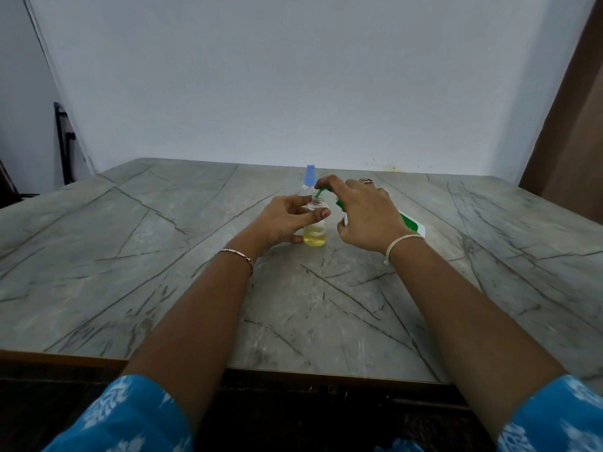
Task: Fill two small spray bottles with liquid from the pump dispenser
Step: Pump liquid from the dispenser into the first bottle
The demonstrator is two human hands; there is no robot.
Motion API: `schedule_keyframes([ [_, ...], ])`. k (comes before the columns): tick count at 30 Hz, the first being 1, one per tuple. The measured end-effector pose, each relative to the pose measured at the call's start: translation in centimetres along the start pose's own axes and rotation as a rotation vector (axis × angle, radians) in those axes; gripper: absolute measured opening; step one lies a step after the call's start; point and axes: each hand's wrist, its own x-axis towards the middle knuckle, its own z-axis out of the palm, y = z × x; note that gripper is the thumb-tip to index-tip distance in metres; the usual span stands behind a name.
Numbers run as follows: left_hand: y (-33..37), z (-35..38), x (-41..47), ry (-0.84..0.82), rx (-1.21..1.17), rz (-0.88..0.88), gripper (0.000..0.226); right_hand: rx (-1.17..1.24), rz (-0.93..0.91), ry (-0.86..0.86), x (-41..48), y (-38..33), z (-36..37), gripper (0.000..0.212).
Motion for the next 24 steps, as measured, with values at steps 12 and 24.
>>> schedule_keyframes([
  [12,-0.19,-0.07,-0.1,-0.015,-0.022,0.017,0.051,0.013,0.004,0.014,0.42,-0.44,-0.12,0.059],
  [24,-0.36,0.04,-0.16,0.022,0.095,0.094,0.062,-0.001,0.005,-0.019,0.19,-0.16,-0.25,0.063],
])
